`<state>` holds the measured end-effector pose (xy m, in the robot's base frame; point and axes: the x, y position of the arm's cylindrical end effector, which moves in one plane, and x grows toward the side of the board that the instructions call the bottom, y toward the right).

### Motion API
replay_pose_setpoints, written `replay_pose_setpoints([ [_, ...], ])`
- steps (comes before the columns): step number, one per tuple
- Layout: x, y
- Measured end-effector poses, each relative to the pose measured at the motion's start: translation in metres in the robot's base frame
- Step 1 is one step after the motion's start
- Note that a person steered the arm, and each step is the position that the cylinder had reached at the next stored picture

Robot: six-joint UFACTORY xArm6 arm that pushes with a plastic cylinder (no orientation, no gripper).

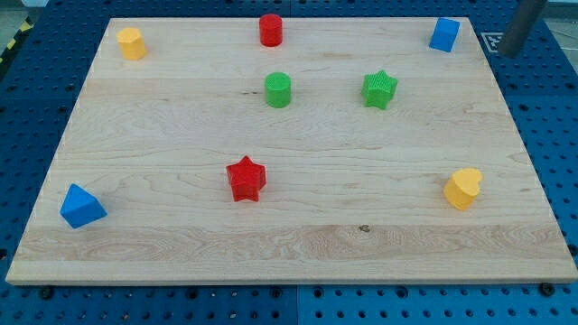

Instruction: Push the red circle parallel to the right of the yellow hexagon

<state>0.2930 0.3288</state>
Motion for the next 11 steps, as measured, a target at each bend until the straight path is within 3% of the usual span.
replay_pose_setpoints([
  [1, 0.020, -0.029],
  [3, 0.021, -0.160],
  [7, -0.086, -0.343],
  [9, -0.054, -0.370],
  [10, -0.032, -0.399],
  [11, -0.040, -0.452],
])
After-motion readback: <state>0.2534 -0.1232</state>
